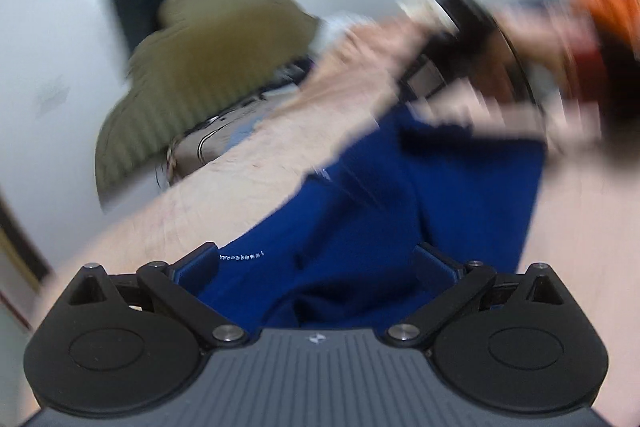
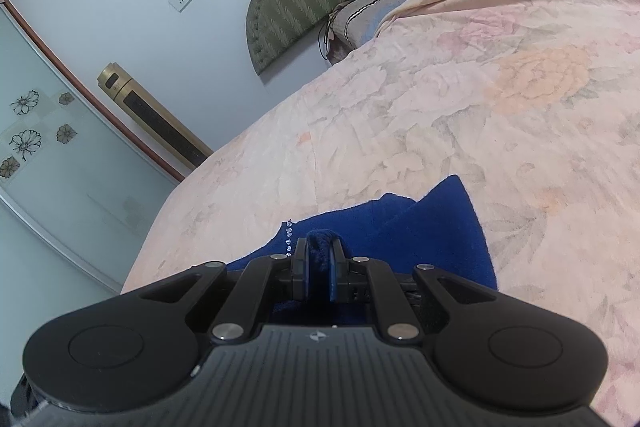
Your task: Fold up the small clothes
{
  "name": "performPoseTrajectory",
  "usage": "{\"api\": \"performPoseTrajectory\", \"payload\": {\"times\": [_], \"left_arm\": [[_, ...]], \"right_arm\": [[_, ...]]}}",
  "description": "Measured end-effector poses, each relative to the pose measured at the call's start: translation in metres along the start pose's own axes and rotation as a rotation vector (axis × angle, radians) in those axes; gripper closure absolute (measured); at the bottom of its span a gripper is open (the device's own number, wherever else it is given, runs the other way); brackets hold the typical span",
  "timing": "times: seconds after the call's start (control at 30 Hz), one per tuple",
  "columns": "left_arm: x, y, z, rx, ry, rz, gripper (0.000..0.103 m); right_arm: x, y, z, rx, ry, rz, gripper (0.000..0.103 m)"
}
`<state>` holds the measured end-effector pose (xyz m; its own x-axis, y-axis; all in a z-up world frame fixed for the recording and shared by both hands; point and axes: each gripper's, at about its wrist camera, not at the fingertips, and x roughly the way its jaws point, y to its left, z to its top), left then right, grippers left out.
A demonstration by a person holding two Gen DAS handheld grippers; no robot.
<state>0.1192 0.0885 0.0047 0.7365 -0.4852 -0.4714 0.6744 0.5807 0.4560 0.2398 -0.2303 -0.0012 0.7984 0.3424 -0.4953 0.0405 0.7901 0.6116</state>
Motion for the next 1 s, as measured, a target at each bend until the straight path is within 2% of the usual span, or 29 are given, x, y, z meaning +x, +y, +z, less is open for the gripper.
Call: {"api": "performPoseTrajectory", "payload": {"times": [0.07, 0.2, 0.27, 0.33, 0.4, 0.47, 0.53, 0.6, 0.63, 0.7, 0.8, 0.83, 0.9, 0.93, 1.0], "left_arm": [[0.011, -0.027, -0.001, 0.168, 0.037, 0.042, 0.0], [0.029, -0.049, -0.001, 0.255, 0.056, 0.075, 0.0], [0.042, -0.058, -0.001, 0.327, 0.055, 0.202, 0.0], [0.052, -0.059, 0.002, 0.338, 0.053, 0.309, 0.0], [0.059, -0.045, 0.009, 0.281, 0.046, 0.364, 0.0], [0.072, -0.018, 0.017, 0.169, 0.08, 0.465, 0.0], [0.086, 0.025, 0.021, 0.002, 0.153, 0.606, 0.0], [0.091, 0.063, 0.021, -0.18, 0.233, 0.688, 0.0], [0.085, 0.08, 0.019, -0.286, 0.238, 0.673, 0.0], [0.068, 0.093, 0.016, -0.405, 0.192, 0.559, 0.0], [0.055, 0.087, 0.016, -0.43, 0.152, 0.378, 0.0], [0.054, 0.083, 0.013, -0.425, 0.157, 0.311, 0.0], [0.06, 0.078, 0.011, -0.433, 0.187, 0.2, 0.0], [0.063, 0.078, 0.007, -0.445, 0.204, 0.164, 0.0], [0.072, 0.081, 0.001, -0.477, 0.23, 0.115, 0.0]], "right_arm": [[0.0, 0.0, -0.001, 0.001, 0.002, -0.001, 0.089], [0.002, -0.002, -0.005, 0.01, 0.011, -0.01, 0.088], [0.003, -0.004, -0.007, 0.023, 0.014, -0.011, 0.087], [0.004, -0.006, -0.006, 0.034, 0.018, -0.007, 0.086], [0.004, -0.006, -0.006, 0.034, 0.018, -0.006, 0.086], [0.004, -0.005, -0.004, 0.033, 0.015, -0.005, 0.086], [0.004, -0.003, -0.004, 0.029, 0.012, -0.006, 0.086], [0.005, -0.003, -0.004, 0.029, 0.013, -0.004, 0.086], [0.005, -0.004, -0.005, 0.028, 0.014, -0.003, 0.086], [0.005, -0.005, -0.005, 0.026, 0.016, -0.005, 0.085], [0.007, -0.008, -0.004, 0.036, 0.022, -0.009, 0.084], [0.008, -0.01, -0.004, 0.049, 0.025, -0.012, 0.074], [0.008, -0.013, -0.002, 0.066, 0.022, -0.005, 0.062], [0.005, -0.013, -0.001, 0.059, 0.013, -0.006, 0.057], [-0.004, -0.011, 0.001, 0.018, -0.022, -0.037, 0.056]]}}
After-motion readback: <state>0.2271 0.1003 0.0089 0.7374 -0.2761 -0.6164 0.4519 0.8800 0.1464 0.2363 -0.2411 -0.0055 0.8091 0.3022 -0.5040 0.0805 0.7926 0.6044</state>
